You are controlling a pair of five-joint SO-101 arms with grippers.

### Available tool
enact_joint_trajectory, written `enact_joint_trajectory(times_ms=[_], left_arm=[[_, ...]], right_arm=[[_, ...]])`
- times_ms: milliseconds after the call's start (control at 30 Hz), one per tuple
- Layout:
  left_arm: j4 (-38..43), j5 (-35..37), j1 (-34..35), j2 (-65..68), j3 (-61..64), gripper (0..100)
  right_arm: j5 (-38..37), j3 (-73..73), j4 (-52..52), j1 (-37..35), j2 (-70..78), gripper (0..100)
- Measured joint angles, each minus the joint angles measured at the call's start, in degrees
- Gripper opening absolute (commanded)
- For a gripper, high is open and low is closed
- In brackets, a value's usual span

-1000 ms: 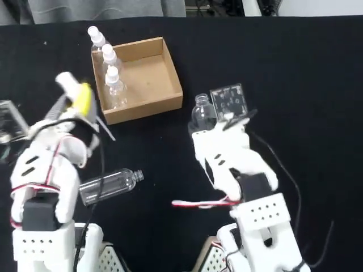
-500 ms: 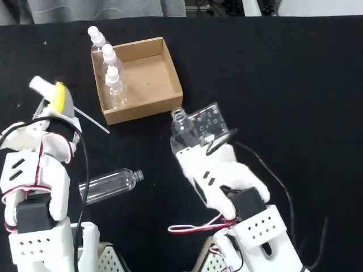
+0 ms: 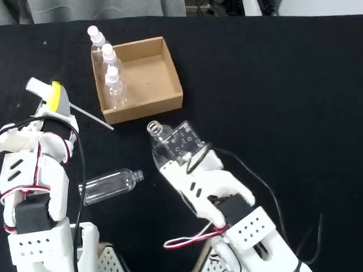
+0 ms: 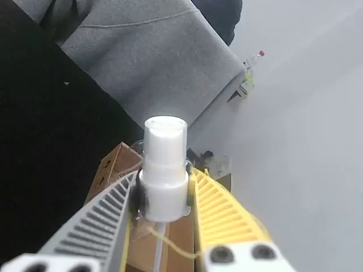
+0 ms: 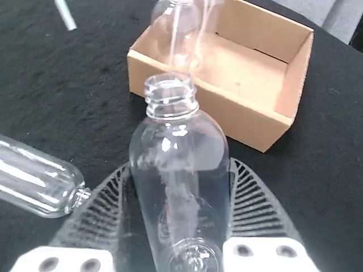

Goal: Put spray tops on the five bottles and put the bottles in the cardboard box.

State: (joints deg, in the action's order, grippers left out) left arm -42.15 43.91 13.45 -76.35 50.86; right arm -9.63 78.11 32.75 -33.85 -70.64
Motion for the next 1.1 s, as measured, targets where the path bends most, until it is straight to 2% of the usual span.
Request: enact_joint_trajectory(times_ms=[267, 533, 700, 900, 1100], left_arm=[[0.0, 1.9, -0.4, 0.0, 0.0, 3], [-0.3, 1.9, -5.3, -0.2, -0.4, 3], [-3.8, 1.9, -7.5, -4.4, -2.6, 3], [-2.9, -0.5, -9.0, -10.5, -0.4, 3], [-0.4, -2.4, -9.4, -12.3, 3.3, 3]], right_arm=[[-2.6, 1.6, 0.0, -3.2, 0.0, 11.3], [-3.9, 1.8, 0.0, -4.8, 0.0, 11.3], [-3.9, 1.8, 0.0, -5.0, 0.0, 11.3], [-3.9, 1.8, 0.0, -5.1, 0.0, 11.3], [-3.9, 1.8, 0.0, -8.1, 0.0, 11.3]])
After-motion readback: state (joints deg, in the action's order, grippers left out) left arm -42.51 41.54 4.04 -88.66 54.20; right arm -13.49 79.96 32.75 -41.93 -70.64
